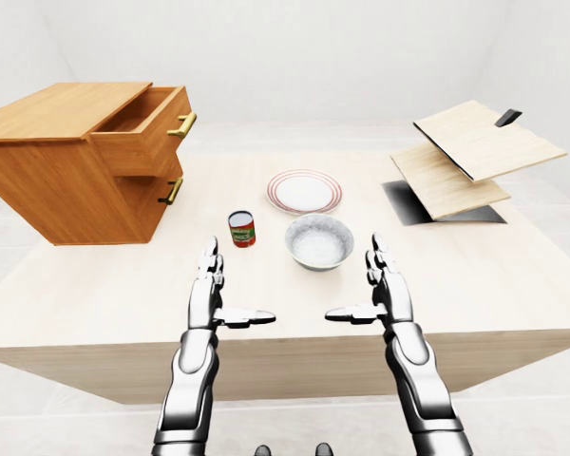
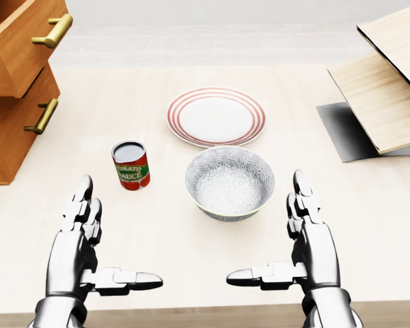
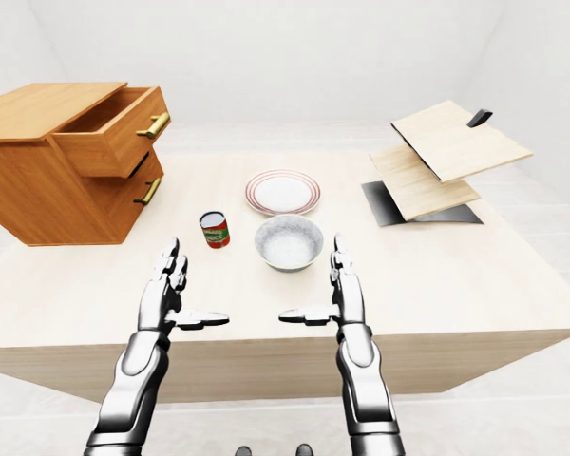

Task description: Close the top drawer of the cabinet.

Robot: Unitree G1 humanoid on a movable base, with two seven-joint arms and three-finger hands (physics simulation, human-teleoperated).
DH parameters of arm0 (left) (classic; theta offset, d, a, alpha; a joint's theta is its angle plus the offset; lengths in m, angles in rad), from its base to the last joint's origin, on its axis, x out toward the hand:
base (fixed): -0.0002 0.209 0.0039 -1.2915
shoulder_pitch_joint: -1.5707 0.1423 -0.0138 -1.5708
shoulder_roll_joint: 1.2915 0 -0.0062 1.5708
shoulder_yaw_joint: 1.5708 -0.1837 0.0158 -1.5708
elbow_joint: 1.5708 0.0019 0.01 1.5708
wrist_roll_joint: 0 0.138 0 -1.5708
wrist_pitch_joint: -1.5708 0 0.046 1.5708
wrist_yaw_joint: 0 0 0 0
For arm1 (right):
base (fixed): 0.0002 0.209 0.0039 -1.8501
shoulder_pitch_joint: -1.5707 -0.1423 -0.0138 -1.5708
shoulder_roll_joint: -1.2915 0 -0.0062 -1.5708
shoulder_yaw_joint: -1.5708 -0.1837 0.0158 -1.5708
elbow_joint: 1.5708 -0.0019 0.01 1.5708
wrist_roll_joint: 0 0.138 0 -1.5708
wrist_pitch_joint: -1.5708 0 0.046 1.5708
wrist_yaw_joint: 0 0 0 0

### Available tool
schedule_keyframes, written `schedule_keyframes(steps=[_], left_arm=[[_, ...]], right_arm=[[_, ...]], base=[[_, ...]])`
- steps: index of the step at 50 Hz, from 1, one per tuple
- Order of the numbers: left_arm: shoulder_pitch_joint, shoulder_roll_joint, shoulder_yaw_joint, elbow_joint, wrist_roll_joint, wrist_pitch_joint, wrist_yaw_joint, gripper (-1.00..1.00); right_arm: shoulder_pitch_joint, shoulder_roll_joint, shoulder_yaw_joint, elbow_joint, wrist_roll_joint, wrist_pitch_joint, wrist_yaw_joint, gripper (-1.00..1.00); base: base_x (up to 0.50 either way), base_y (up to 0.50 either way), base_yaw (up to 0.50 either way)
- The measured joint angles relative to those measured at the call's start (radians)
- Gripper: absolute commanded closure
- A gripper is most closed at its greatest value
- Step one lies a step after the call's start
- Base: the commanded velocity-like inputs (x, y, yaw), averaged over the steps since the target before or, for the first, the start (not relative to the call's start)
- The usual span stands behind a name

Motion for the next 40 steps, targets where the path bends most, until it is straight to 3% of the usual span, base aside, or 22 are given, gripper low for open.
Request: schedule_keyframes(steps=[10, 14, 18, 20, 40], left_arm=[[0.010, 0.008, 0.018, -0.014, -0.013, 0.009, -0.017, -1.00], [0.022, 0.011, 0.023, -0.067, -0.012, 0.049, -0.015, -1.00], [0.018, 0.014, 0.043, -0.113, -0.011, 0.090, 0.002, -1.00], [0.014, 0.016, 0.055, -0.135, -0.016, 0.090, 0.009, -1.00], [-0.081, 0.058, 0.150, -0.455, -0.081, 0.090, 0.056, -1.00]], right_arm=[[0.013, -0.009, -0.004, -0.023, -0.016, 0.003, 0.016, -1.00], [0.025, -0.014, -0.004, -0.062, -0.027, 0.023, 0.027, -1.00], [0.035, -0.022, -0.019, -0.121, -0.027, 0.064, 0.039, -1.00], [0.040, -0.026, -0.033, -0.161, -0.022, 0.086, 0.046, -1.00], [-0.004, -0.086, -0.191, -0.433, 0.009, 0.086, 0.091, -1.00]], base=[[0.00, 0.00, 0.00], [0.00, 0.00, 0.00], [0.00, 0.00, 0.00], [0.00, 0.00, 0.00], [0.00, 0.00, 0.00]])
